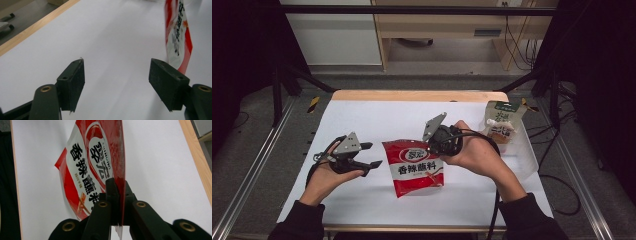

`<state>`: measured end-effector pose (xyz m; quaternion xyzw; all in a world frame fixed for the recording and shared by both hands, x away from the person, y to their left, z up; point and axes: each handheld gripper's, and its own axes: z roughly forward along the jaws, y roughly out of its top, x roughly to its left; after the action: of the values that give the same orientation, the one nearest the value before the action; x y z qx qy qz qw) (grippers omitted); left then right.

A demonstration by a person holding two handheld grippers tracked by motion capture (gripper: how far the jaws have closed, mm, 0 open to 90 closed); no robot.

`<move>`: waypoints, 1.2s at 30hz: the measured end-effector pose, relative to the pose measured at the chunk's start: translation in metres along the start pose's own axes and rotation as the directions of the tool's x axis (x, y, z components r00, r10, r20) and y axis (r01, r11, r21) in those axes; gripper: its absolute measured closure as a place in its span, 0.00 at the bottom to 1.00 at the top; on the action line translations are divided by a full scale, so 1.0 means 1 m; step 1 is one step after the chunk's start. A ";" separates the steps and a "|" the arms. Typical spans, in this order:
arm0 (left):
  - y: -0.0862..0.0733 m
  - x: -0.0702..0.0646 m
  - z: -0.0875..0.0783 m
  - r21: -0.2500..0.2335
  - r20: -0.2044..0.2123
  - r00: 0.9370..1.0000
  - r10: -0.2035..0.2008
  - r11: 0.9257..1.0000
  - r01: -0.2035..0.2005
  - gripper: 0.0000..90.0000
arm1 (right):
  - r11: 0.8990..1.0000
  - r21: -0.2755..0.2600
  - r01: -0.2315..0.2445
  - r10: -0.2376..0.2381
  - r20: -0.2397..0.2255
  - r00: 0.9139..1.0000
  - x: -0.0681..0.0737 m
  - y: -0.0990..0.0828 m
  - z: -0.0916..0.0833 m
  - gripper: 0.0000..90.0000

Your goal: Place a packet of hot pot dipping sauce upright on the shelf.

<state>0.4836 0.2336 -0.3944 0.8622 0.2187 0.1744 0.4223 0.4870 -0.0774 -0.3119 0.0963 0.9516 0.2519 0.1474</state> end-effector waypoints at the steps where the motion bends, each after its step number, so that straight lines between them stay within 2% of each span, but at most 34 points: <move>1: -0.002 0.001 0.000 0.000 -0.002 1.000 -0.006 1.000 0.006 0.31 | 1.000 0.000 -0.002 0.002 0.002 1.000 0.000 0.000 -0.001 0.99; 7: -0.009 0.007 -0.001 0.011 -0.007 1.000 -0.029 1.000 0.029 0.28 | 1.000 -0.002 -0.003 0.003 0.012 1.000 -0.003 -0.001 -0.008 0.99; 11: -0.016 0.009 0.002 0.038 0.001 0.999 -0.032 0.999 0.032 0.24 | 1.000 -0.002 -0.002 0.002 0.024 1.000 -0.003 -0.001 -0.014 0.99; 17: -0.026 0.012 0.007 0.055 0.030 0.999 -0.033 0.998 0.031 0.15 | 1.000 -0.016 0.006 -0.006 0.039 0.999 -0.006 -0.001 -0.026 0.99; 26: -0.038 0.015 0.013 0.086 0.001 0.998 -0.060 0.995 0.059 0.13 | 1.000 -0.024 0.003 -0.001 0.075 0.997 -0.015 -0.004 -0.046 0.99; 36: -0.044 0.017 0.014 0.090 -0.030 0.997 -0.068 0.993 0.071 0.12 | 0.998 -0.052 -0.023 0.029 0.113 0.993 -0.023 -0.020 -0.084 0.99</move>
<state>0.4949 0.2573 -0.4360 0.8700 0.2620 0.1610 0.3854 0.4784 -0.1383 -0.2470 0.1192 0.9336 0.2722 0.2004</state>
